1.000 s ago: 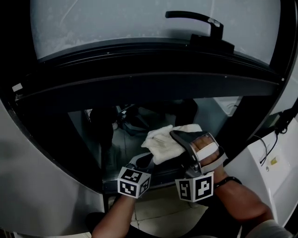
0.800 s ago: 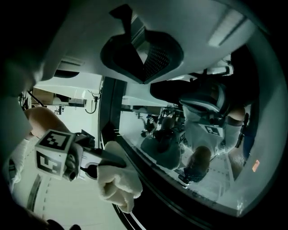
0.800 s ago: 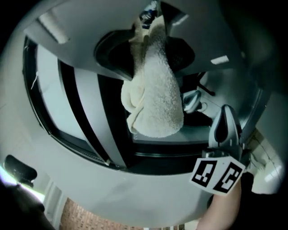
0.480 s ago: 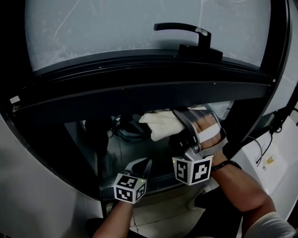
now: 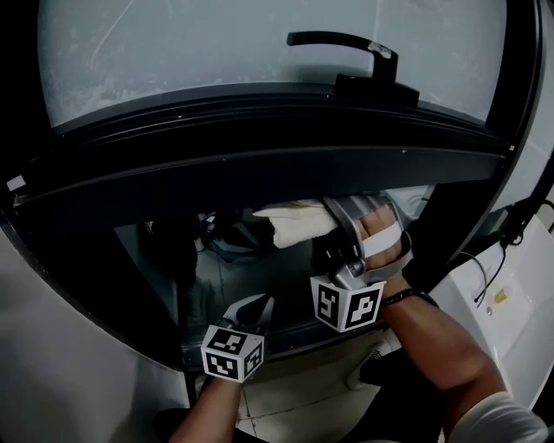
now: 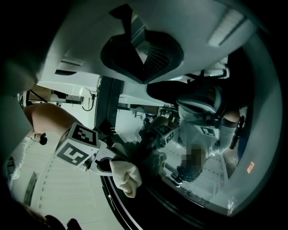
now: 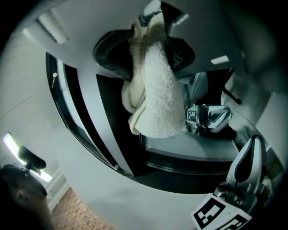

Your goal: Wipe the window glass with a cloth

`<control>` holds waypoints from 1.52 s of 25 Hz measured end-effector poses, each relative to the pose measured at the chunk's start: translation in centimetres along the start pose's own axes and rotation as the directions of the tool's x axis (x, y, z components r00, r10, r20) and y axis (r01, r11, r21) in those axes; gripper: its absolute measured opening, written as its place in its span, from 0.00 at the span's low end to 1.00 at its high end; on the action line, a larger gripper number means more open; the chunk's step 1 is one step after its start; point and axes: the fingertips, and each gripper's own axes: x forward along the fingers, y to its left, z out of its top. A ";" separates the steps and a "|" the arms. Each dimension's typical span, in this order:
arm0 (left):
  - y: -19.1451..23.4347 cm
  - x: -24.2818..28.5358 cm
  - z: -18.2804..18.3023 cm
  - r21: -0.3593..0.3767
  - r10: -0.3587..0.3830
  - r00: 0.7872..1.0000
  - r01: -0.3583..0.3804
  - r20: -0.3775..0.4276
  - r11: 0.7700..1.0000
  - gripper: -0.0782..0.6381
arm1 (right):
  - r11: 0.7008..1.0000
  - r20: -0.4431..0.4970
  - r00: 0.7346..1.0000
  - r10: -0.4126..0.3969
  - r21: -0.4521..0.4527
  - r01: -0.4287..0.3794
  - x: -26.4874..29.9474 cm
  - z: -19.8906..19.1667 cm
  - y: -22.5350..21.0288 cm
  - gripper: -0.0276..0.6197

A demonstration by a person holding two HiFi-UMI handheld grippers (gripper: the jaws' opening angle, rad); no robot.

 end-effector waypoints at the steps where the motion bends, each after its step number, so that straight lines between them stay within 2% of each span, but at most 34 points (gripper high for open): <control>1: 0.0 0.0 0.0 -0.002 0.001 1.000 -0.001 0.001 1.000 0.13 | 1.000 -0.001 1.000 -0.001 0.004 0.001 0.0 -0.1 0.1 0.25; 24: 0.3 0.3 -1.0 -0.003 0.009 1.000 -0.009 -0.026 1.000 0.13 | 0.995 0.002 0.999 -0.050 0.084 0.050 -0.1 -0.2 1.0 0.22; 38: 0.5 0.4 -1.4 0.004 0.011 0.999 -0.011 -0.038 1.000 0.13 | 0.993 0.002 0.999 -0.041 0.110 0.041 -0.8 -0.3 2.7 0.22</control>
